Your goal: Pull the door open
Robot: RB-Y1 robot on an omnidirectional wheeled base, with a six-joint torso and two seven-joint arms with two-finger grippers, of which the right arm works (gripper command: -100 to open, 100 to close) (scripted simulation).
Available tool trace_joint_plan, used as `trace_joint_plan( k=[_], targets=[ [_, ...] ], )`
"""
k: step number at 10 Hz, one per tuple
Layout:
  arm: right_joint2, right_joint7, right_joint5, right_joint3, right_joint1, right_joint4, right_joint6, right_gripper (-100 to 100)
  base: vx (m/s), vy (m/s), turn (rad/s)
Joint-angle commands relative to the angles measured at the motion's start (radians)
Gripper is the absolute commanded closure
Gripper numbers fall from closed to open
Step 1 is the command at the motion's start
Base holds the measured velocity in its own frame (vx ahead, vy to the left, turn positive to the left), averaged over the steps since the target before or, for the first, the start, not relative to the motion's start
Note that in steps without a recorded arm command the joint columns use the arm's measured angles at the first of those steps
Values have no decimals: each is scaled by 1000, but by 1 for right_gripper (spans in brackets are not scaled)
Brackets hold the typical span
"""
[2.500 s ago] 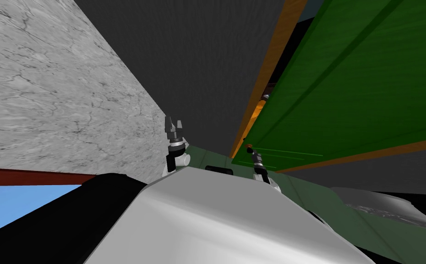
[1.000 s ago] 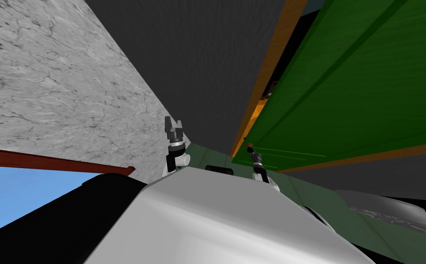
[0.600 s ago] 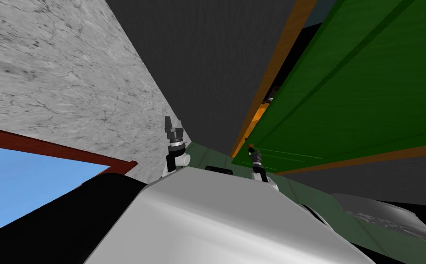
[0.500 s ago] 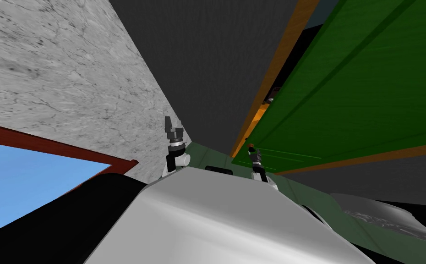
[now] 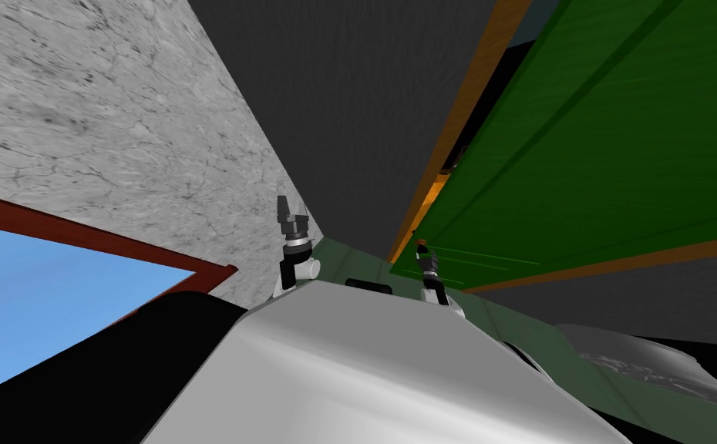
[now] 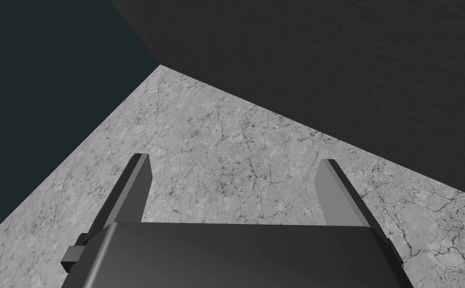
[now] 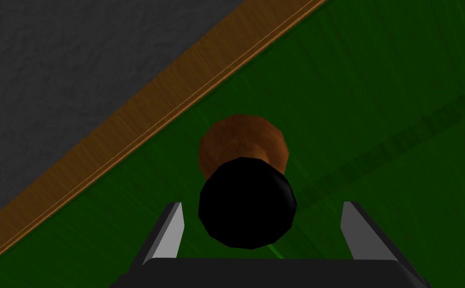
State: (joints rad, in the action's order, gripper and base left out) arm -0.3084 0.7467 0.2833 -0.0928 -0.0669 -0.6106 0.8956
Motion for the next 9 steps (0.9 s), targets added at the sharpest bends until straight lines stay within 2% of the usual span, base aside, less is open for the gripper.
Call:
trace_joint_plan(
  k=[1,2,6,7,9],
  targets=[
    [5,50,19,-10,-1,-8,-7,-100,-72,-26,31],
    [5,65,19,-10,-1,-8,-7,-100,-63,-19,15],
    [16,180,59,-32,-7,-19,-20,-100,-63,-16,25],
    [16,186,59,-32,-7,-19,-20,-100,-44,-14,15],
    [23,252,86,-47,-11,-26,-28,-100,-60,-17,36]
  ],
)
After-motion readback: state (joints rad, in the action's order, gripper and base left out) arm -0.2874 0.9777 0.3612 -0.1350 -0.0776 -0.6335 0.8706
